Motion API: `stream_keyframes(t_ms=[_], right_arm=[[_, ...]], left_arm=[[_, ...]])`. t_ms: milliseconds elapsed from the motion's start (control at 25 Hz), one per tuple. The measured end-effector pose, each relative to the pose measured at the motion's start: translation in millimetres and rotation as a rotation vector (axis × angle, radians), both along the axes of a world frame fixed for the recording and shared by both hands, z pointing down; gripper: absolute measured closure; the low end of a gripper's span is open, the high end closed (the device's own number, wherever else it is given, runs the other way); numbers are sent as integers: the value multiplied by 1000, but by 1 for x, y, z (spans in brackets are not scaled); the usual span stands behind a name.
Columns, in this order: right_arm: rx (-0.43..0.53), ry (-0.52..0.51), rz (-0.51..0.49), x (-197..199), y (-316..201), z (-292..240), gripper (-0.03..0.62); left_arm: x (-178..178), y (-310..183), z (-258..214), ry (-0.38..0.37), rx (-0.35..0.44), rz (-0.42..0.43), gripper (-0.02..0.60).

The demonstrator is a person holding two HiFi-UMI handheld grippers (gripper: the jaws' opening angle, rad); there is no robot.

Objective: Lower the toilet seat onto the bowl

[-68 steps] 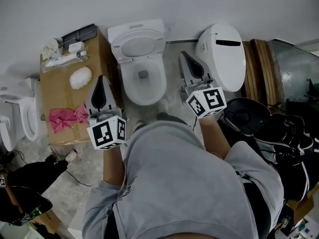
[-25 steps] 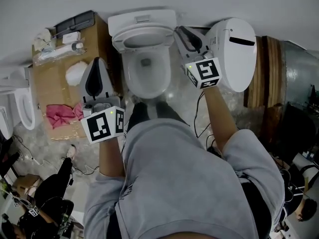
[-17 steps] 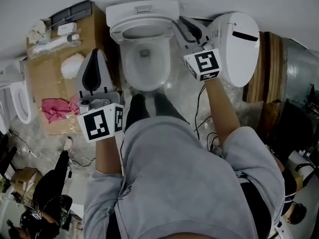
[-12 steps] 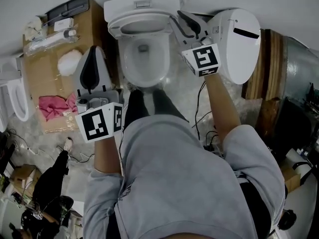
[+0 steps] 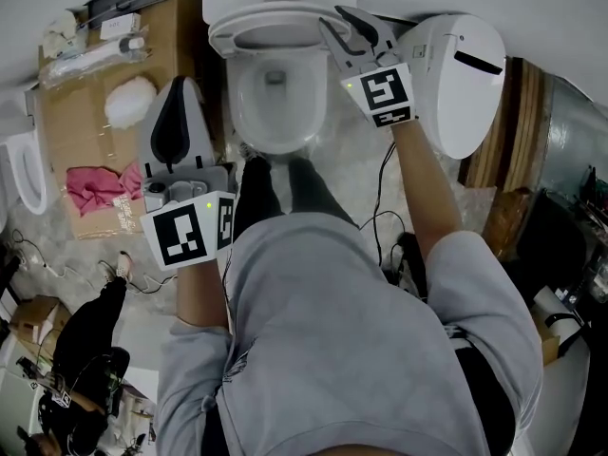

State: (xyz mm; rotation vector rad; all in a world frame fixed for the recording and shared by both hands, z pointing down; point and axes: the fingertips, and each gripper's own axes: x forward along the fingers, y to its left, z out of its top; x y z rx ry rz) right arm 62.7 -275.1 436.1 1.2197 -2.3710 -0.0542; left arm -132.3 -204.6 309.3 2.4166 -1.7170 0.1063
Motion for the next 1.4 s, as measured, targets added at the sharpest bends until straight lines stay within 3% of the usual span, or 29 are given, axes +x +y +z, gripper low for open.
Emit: stream_keyframes(t_ms=[1000, 1400], right_arm=[[-159, 174, -90, -7, -25, 102, 476], [-178, 216, -87, -5, -25, 119, 477]], left_arm=[[-7, -1, 25, -2, -56, -10, 581], [-12, 1, 30, -5, -65, -17, 581]])
